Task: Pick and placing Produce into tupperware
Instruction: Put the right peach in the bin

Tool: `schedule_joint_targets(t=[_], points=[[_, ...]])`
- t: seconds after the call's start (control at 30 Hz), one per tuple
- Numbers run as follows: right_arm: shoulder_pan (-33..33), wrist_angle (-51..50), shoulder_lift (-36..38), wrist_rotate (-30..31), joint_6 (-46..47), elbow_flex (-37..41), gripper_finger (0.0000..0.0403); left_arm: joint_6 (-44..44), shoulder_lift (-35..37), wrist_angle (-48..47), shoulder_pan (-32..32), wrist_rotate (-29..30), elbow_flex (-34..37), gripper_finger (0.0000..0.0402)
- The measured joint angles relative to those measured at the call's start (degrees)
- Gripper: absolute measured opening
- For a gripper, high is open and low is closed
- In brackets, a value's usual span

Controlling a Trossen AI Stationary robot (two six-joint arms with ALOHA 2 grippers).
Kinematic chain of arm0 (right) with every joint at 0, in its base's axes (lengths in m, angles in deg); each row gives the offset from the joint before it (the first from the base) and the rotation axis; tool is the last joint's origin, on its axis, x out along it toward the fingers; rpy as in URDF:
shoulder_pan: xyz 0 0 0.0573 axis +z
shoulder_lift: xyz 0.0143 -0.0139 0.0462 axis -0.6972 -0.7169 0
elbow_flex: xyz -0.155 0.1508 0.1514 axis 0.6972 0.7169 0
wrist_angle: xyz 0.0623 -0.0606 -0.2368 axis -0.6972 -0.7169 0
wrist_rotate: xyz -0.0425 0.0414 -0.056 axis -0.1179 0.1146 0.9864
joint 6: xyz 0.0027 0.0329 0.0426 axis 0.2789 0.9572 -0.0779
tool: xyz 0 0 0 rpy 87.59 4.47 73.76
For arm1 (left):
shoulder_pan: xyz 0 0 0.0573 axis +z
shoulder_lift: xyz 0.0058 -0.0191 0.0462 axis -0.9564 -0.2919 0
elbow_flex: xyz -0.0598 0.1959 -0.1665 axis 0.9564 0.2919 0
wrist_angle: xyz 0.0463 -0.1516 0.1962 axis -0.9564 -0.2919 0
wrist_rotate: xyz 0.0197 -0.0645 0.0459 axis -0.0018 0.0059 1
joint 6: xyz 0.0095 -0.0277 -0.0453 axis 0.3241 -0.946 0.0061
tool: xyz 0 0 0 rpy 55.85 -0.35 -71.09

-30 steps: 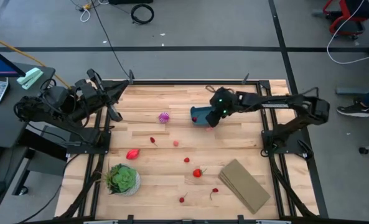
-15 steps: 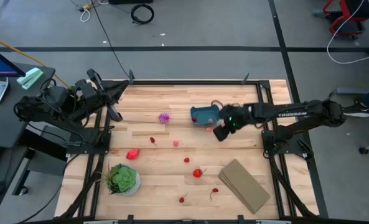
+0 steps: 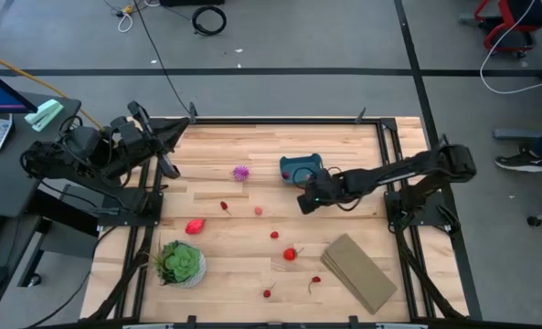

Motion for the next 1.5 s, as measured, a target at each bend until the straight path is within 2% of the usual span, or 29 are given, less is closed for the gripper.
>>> schedule_joint_targets(t=[0.1,0.3,0.63,0.9,1.03,1.27,1.4,1.5], points=[[-0.7,2.7,-3.2,2.7,-4.0,0.0,0.0167,0.0,0.0,0.0,0.0,0.0,0.0,0.0019],[-3.5,8.5,-7.9,-0.1,-5.5,0.0,0.0179,0.0,0.0,0.0,0.0,0.0,0.0,0.0010],[-7.3,8.9,-8.4,-0.2,-5.5,-0.1,0.0193,0.0,0.0,0.0,0.0,0.0,0.0,0.0024],[-9.7,8.9,-8.6,1.4,-6.6,0.0,0.0182,0.1,0.0,0.0,0.0,0.0,0.0,0.0014],[-9.7,8.8,-8.6,1.1,-7.2,0.0,0.0164,0.1,0.0,-0.1,0.0,0.0,0.0,0.0012],[-9.7,9.1,-7.7,-3.3,-7.2,0.0,0.0122,0.2,0.0,-0.1,0.0,0.0,0.0,0.0023],[-9.4,10.1,-5.0,-9.0,-6.7,0.1,0.0114,0.2,0.0,-0.1,0.0,0.0,0.0,0.0024],[-9.6,10.4,-1.6,-11.0,-7.1,0.1,0.0114,0.2,0.0,-0.1,0.0,0.0,0.0,0.0020]])
